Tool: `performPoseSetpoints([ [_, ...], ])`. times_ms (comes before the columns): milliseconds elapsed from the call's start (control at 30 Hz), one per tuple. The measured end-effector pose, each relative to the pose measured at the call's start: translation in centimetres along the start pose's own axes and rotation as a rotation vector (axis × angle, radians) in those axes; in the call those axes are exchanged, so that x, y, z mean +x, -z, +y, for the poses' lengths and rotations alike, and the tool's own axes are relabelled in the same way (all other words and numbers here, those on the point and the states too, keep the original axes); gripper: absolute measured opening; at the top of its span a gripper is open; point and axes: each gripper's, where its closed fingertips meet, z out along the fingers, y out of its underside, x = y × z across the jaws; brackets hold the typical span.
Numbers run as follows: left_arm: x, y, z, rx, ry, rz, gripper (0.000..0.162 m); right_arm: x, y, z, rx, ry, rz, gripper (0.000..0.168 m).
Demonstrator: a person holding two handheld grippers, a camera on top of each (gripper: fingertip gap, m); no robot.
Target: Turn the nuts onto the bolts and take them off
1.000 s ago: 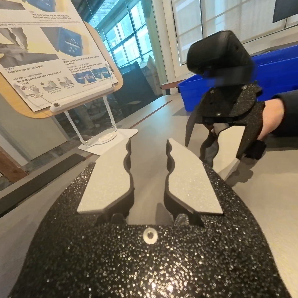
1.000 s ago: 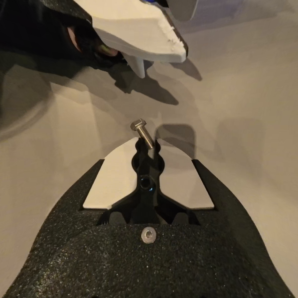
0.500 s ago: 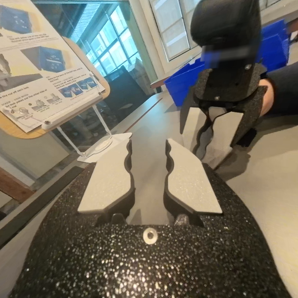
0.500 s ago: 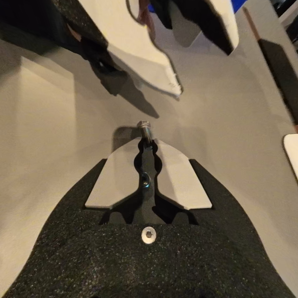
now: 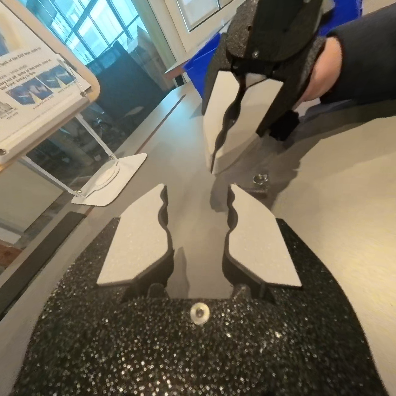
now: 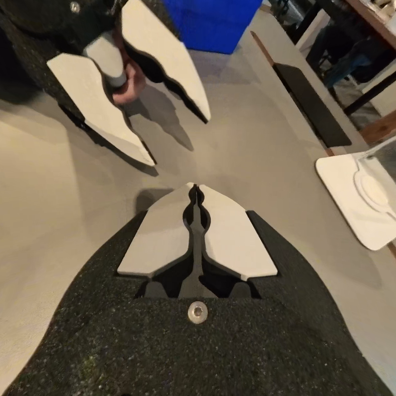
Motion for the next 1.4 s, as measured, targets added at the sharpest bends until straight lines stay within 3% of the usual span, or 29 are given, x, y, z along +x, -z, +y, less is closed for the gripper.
performPoseSetpoints([
  [267,1.2,-0.5,0.5,-0.04,-0.123,0.017,0.047,-2.1,1.7,1.7,-0.059,-0.218,-0.303,0.015],
  [433,1.3,-0.6,0.8,-0.059,-0.157,0.006,0.047,-3.8,1.8,3.0,-0.145,-0.134,-0.374,0.001],
  [633,0.9,-0.4,0.5,-0.033,-0.123,0.002,0.047,-6.4,2.2,3.0,-0.168,-0.13,-0.531,0.0],
  [933,0.1,-0.2,0.5,-0.031,-0.082,-0.03,0.048,-4.1,0.8,4.6,-0.268,-0.103,-0.342,0.001],
  [1167,-0.2,-0.1,0.8,-0.046,-0.09,-0.048,0.047,-4.4,0.0,3.7,-0.282,-0.32,-0.357,0.019],
  [1400,-0.3,-0.1,0.9,-0.05,-0.095,-0.055,0.046,-4.6,-1.1,3.0,-0.282,-0.278,-0.28,0.033],
])
